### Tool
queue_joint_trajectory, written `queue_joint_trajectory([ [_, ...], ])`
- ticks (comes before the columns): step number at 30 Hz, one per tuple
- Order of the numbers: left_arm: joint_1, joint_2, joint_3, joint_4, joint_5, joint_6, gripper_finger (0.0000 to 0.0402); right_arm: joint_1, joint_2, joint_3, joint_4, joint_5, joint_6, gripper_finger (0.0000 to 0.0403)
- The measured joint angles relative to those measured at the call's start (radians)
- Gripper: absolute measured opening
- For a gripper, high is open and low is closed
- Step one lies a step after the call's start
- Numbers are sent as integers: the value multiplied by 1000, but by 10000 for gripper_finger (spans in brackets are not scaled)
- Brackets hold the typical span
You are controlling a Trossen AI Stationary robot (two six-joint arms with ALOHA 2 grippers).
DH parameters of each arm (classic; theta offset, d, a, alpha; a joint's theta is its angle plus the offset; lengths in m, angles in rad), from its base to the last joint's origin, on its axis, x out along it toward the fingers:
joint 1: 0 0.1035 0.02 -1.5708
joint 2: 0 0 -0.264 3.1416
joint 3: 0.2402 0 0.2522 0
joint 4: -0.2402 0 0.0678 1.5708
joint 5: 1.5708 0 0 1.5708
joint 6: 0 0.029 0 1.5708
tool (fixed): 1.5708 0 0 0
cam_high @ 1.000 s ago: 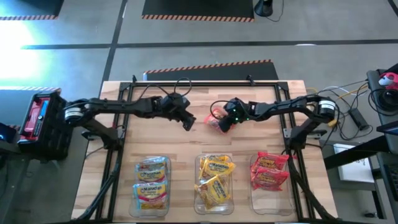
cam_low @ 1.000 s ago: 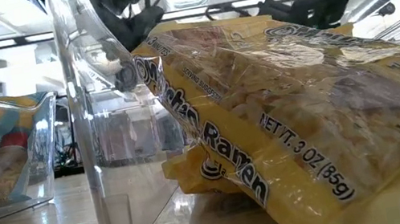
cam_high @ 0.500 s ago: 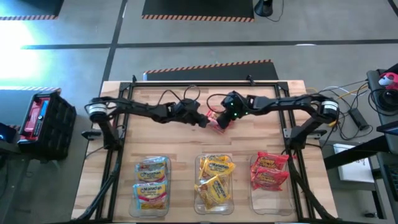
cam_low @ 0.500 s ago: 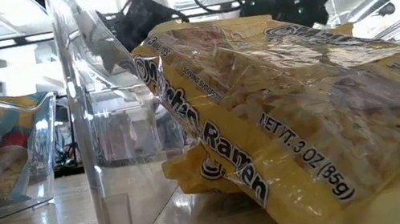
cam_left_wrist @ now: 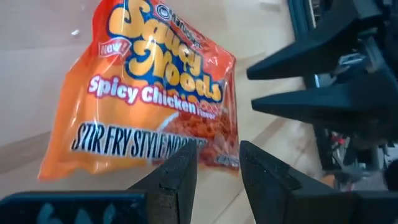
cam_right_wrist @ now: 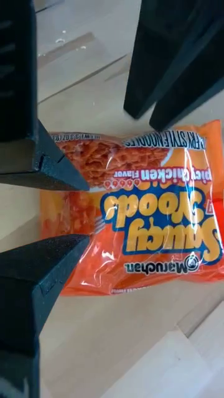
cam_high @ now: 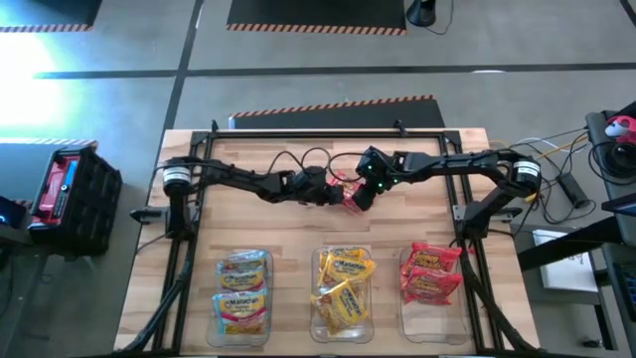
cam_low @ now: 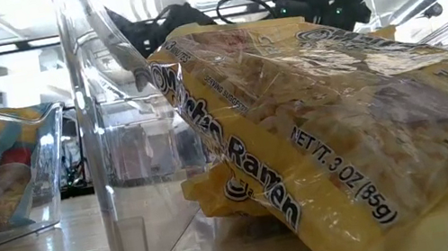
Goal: Sort Maruchan noodles
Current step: Put the red noodle pack into the right transparent bin
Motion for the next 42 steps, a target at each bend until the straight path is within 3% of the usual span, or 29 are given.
queue_joint_trajectory([
  [14, -2, 70, 8, -77, 13, -20, 103, -49, -5, -1, -156, -12, 2, 114],
  [18, 4, 70, 8, -150, 2, -10, 103, -84, -35, 5, -154, -96, -32, 114],
  [28, -11, 21, 21, 9, 91, 62, 103, -164, -87, 12, -152, -107, -52, 114],
  [36, 16, 77, 86, 14, 14, 123, 103, -163, -53, 10, -138, -107, -50, 114],
  [42, 24, 113, 99, -19, 26, 118, 100, -169, -54, 10, -134, -107, -40, 114],
])
